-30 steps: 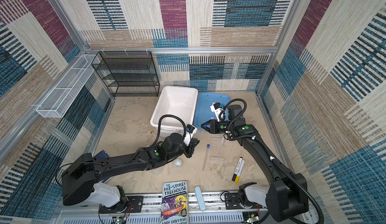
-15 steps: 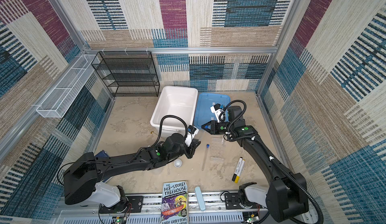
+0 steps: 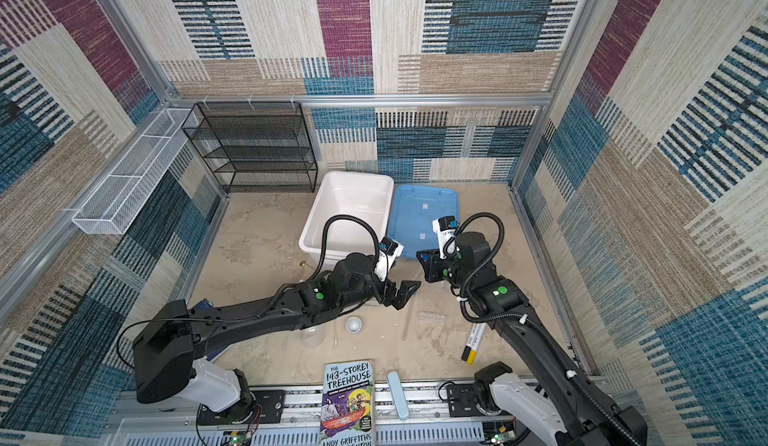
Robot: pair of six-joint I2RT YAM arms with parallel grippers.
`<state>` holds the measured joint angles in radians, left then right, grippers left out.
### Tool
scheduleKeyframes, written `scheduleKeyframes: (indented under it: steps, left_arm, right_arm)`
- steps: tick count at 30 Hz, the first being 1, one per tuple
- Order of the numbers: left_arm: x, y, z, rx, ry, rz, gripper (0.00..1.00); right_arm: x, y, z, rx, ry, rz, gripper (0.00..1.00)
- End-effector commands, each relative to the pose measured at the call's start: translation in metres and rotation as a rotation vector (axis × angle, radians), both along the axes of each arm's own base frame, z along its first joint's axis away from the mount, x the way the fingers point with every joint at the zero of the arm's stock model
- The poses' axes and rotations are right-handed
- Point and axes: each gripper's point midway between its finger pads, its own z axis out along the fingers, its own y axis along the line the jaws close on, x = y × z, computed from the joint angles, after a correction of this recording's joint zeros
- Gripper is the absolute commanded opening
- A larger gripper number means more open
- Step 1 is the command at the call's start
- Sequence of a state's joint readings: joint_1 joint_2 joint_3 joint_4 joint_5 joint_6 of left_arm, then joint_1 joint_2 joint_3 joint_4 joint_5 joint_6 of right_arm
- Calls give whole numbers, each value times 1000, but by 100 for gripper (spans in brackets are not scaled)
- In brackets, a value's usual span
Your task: Organize the chemistry lab equipment
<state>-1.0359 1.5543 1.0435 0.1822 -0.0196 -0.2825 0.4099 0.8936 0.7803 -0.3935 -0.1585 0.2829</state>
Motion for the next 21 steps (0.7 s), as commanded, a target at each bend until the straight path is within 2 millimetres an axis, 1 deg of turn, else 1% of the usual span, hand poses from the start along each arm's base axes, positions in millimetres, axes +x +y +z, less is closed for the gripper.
scheduleKeyframes:
  steps: [1,5,8,12,15,21]
  left_arm:
    - [-3,-6,-5,27,29,-40,99]
    - [-3,-13,-8,28,51,-68,99]
    - [-1,-15,-9,23,53,-77,99]
    - [7,-12,-12,16,68,-62,99]
    - [10,-8,-14,11,72,-49,99]
    - [9,-5,-16,6,74,-48,99]
  right_arm:
    - [9,-30,3,-77,-80,-202,17]
    - [2,-36,6,-69,-135,-254,17]
    - [-2,-44,4,-87,-145,-307,16]
    - [-6,-61,-3,-132,-141,-401,16]
    - [-11,-75,-7,-131,-143,-477,15]
    - [-12,-89,-14,-142,-158,-557,15]
